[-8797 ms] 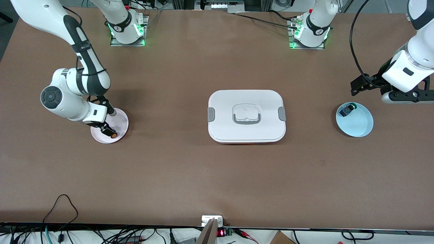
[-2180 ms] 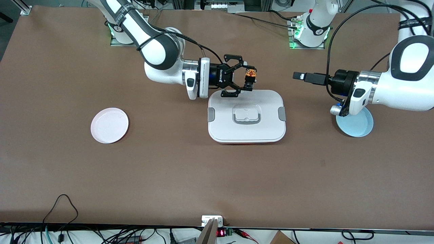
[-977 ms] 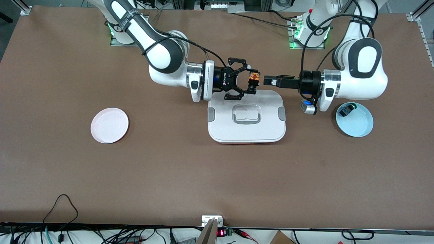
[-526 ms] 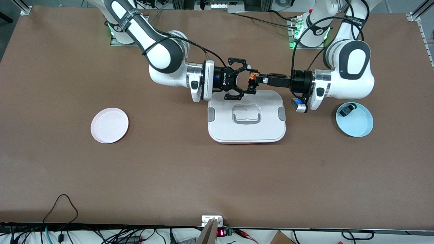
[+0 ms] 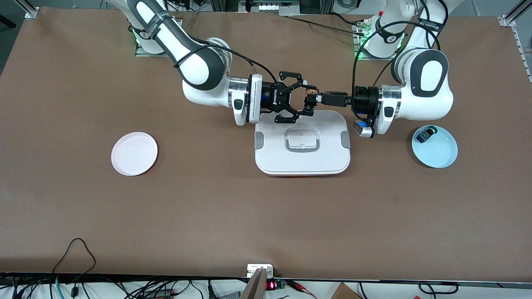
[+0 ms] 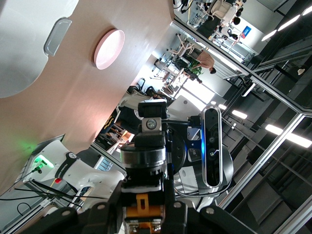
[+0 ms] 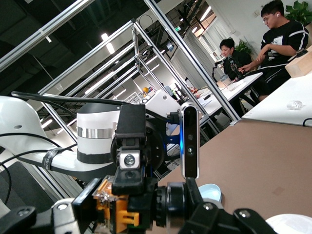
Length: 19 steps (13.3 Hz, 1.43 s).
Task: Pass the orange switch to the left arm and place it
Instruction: 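Grasp the switch with the left gripper while the right gripper opens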
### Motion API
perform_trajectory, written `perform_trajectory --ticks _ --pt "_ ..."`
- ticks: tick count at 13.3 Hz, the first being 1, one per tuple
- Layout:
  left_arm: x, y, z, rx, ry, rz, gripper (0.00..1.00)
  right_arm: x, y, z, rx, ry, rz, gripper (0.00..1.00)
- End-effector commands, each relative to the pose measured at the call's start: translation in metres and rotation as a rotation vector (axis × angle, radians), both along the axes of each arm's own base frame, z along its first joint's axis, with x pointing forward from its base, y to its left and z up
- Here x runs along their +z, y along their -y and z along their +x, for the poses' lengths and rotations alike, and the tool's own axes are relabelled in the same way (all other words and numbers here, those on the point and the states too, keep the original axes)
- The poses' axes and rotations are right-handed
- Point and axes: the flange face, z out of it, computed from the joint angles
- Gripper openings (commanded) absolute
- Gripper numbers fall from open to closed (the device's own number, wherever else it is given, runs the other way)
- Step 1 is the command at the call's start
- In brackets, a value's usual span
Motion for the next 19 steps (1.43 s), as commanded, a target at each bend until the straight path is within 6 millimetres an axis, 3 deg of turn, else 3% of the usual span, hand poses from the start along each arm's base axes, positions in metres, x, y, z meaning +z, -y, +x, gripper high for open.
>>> perform_trajectory --ticks 1,6,7,8,11,13,16,19 --pt "0.005 0.001 -0.001 0.019 0.027 -0.024 0.22 0.000 -0.007 0.001 -0.011 -0.003 0.008 0.02" --pt "0.006 0.001 0.000 0.018 0.022 -0.026 0.22 -0.002 -0.007 0.001 -0.011 -0.007 0.007 0.05" --pt "0.006 0.002 0.000 0.016 0.020 -0.028 0.22 -0.002 -0.005 0.002 -0.016 -0.010 0.007 0.30" --pt "0.007 0.002 0.000 0.016 0.020 -0.028 0.22 -0.001 -0.003 0.004 -0.020 -0.005 0.006 0.96" --pt "0.007 0.003 0.000 0.012 0.022 -0.028 0.22 0.020 0.020 0.024 -0.052 0.014 0.017 1.00" --pt "0.012 0.000 0.004 0.005 0.047 -0.016 0.22 0.032 0.056 0.039 -0.081 0.061 -0.018 1.00" --pt "0.023 -0.003 0.013 -0.204 0.185 0.185 0.22 0.047 0.126 0.046 -0.007 0.099 -0.068 1.00" --pt "0.039 -0.009 0.025 -0.471 0.318 0.392 0.21 0.056 0.210 0.080 0.047 0.073 -0.226 1.00"
